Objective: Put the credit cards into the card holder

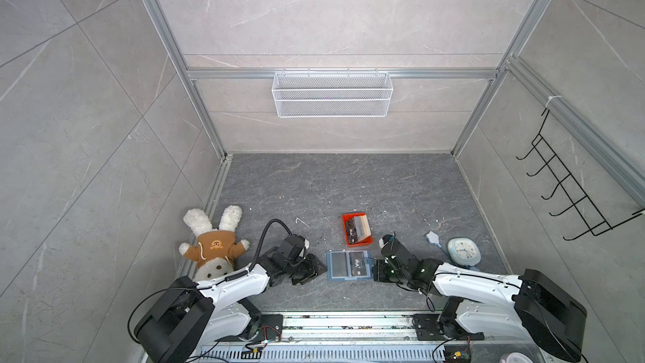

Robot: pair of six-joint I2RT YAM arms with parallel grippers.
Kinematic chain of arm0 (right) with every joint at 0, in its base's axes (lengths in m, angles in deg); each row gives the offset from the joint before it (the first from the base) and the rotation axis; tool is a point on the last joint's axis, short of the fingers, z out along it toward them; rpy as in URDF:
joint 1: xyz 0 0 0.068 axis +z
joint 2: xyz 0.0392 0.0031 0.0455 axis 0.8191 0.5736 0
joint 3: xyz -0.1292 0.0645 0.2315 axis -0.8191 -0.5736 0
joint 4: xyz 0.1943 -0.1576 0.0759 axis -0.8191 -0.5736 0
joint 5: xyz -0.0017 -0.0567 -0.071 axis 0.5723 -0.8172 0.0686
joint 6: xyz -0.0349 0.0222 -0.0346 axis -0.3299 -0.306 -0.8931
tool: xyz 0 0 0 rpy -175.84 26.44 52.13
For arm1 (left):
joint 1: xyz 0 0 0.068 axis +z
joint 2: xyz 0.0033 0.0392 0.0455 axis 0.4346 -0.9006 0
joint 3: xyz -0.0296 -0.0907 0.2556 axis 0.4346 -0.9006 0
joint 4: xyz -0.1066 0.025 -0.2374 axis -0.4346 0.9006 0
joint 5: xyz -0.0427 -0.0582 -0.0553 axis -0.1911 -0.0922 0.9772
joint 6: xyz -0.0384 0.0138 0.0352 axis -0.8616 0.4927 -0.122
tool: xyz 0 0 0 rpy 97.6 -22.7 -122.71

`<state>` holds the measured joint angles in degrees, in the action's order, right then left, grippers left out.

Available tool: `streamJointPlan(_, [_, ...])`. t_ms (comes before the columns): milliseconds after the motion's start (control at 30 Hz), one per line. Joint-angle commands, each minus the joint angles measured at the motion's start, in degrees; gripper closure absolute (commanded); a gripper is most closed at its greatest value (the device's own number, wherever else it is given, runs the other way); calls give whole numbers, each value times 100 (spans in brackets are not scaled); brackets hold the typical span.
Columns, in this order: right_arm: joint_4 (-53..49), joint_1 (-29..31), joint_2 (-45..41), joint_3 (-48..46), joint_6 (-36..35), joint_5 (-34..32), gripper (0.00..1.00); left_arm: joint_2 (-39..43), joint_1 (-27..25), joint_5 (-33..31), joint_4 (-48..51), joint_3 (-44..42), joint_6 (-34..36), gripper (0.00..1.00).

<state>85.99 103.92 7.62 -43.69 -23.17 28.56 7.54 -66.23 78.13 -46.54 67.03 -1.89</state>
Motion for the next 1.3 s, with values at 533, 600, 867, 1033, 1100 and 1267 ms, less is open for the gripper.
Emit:
streamJointPlan(533, [-249,90,67,-43,52,-91,97,-529,-16,391,-901,-25,-143,56])
streamJointPlan(600, [-249,100,68,-49,52,-94,97,-549,-29,385,-897,-2,-127,56])
streamJointPlan(867, [-240,117,82,-58,60,-95,97,-711,-131,323,-897,141,-58,56])
streamJointPlan(1033, [-260,117,79,-60,63,-112,97,-847,-214,284,-900,248,-39,56])
streamJointPlan(1100, [-266,128,77,-66,61,-117,97,-867,-214,271,-931,246,-48,55])
streamJointPlan(1267, [-267,135,79,-84,78,-113,97,-890,-221,316,-1096,257,-87,56])
